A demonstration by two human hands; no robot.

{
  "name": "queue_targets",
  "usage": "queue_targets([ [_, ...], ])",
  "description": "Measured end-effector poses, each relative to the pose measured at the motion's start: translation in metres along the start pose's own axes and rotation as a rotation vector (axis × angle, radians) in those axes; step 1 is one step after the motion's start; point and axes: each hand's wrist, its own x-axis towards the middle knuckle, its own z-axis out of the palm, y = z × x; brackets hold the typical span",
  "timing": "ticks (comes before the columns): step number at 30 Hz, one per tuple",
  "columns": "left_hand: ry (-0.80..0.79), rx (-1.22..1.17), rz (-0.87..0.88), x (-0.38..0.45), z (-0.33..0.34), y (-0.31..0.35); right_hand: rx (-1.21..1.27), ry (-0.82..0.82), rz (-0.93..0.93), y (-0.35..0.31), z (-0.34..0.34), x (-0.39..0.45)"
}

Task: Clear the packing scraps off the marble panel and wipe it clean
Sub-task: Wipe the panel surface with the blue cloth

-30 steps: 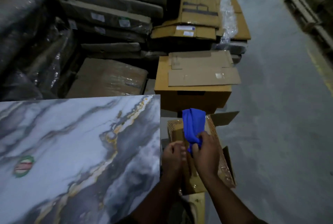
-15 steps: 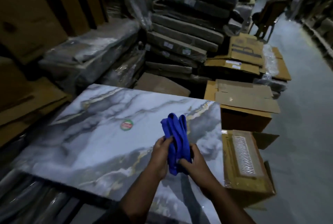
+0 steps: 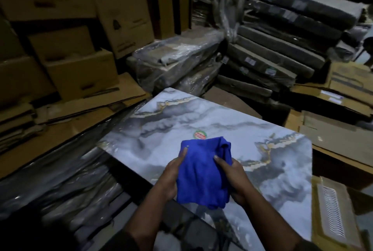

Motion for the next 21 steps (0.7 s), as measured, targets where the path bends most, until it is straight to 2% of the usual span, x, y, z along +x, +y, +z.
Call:
queue_targets([
  [2,0.000,0.061,0.069,0.004,-0.014,0.002,0.021,-0.086,0.037,-0.002,0.017,0.011],
  [5,0.158,0.101,0.138,0.005,-0.038,0.017,-0.006,-0.113,0.082,0.000,0.037,0.038],
  [8,0.212,0.105,0.166,0.006,-0.068,0.036,0.015,-0.172,0.133,0.004,0.053,0.062],
  [10,0.259,0.043,0.171,0.005,-0.084,0.041,0.080,-0.280,0.211,0.008,0.064,0.070],
  [12,0.242,-0.052,0.180,0.001,-0.093,0.042,0.133,-0.443,0.305,0.010,0.075,0.072],
  [14,0.219,-0.074,0.179,-0.005,-0.103,0.042,0.057,-0.536,0.339,0.016,0.086,0.078],
  [17,0.194,-0.001,0.171,-0.008,-0.131,0.043,-0.018,-0.509,0.302,0.021,0.101,0.088],
  [21,0.273,-0.174,0.181,0.001,-0.155,0.069,0.005,-0.519,0.242,0.007,0.129,0.099],
])
